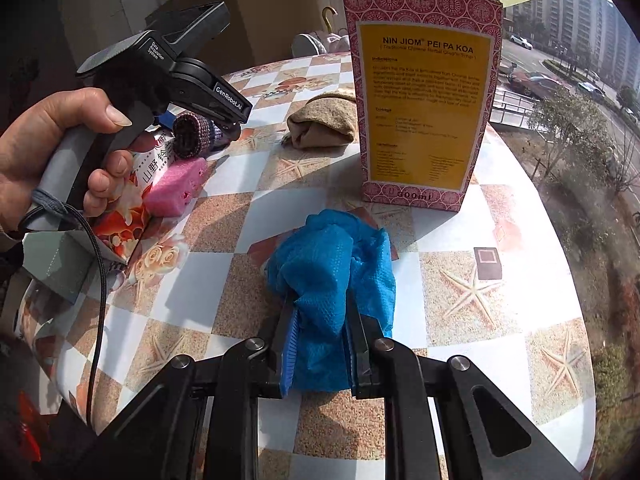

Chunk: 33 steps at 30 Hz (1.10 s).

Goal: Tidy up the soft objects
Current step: 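Grasp the purple knit cap with the left tool while the right tool grasps the teal fleece, then lift the purple knit cap with the left tool while the right tool lifts the teal fleece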

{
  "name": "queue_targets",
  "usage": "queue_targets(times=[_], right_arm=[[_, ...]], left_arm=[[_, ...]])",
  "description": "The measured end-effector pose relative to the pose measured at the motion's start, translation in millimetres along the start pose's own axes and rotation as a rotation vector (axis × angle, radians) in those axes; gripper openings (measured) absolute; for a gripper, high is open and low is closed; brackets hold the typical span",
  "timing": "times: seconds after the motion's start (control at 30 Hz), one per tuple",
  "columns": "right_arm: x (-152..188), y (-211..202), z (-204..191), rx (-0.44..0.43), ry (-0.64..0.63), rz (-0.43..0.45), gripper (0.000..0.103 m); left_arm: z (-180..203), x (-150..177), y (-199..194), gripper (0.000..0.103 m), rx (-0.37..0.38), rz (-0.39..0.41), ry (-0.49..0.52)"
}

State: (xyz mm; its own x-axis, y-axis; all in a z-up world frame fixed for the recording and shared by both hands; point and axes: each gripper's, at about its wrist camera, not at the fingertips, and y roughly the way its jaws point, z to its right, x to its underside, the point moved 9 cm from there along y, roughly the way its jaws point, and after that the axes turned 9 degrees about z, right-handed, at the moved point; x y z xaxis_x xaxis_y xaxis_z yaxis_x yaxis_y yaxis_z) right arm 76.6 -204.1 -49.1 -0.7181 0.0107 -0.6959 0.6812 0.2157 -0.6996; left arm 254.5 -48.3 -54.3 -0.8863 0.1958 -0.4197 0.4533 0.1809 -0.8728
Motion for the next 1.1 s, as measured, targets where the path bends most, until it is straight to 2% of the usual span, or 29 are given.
queue_targets(times=[0.07, 0.1, 0.2, 0.3, 0.5, 0.6, 0.7, 0.77, 0.83, 0.87, 1.1], right_arm=[[0, 0, 1, -0.002, 0.003, 0.002, 0.020], [1, 0, 1, -0.003, 0.004, 0.004, 0.020], [2, 0, 2, -0.003, 0.006, 0.004, 0.020], [4, 0, 2, -0.001, 0.005, 0.002, 0.020], [4, -5, 1, 0.003, 0.006, -0.002, 0.020], [6, -7, -3, -0.004, -0.001, -0.009, 0.020], [5, -4, -4, 0.009, -0.018, -0.019, 0.020], [3, -3, -7, 0.010, -0.020, -0.036, 0.030], [1, -6, -9, 0.021, -0.029, -0.041, 0.073], [-1, -9, -10, 0.033, -0.038, -0.025, 0.078], [-12, -3, -13, 0.093, -0.107, -0.030, 0.078]], left_arm=[[5, -1, -15, 0.037, 0.059, 0.033, -0.036], [7, -1, -24, 0.037, 0.062, 0.059, -0.030], [16, 5, -56, 0.037, 0.069, 0.141, 0.015], [24, 29, -80, 0.037, 0.109, 0.172, 0.060], [19, 113, -110, 0.037, 0.211, 0.142, 0.047], [12, 151, -104, 0.037, 0.226, 0.097, 0.028], [4, 171, -90, 0.039, 0.242, 0.056, -0.025], [2, 173, -88, 0.044, 0.255, 0.074, -0.048], [1, 175, -87, 0.047, 0.264, 0.081, -0.068], [2, 176, -85, 0.047, 0.265, 0.082, -0.072], [2, 179, -79, 0.050, 0.282, 0.075, -0.088]])
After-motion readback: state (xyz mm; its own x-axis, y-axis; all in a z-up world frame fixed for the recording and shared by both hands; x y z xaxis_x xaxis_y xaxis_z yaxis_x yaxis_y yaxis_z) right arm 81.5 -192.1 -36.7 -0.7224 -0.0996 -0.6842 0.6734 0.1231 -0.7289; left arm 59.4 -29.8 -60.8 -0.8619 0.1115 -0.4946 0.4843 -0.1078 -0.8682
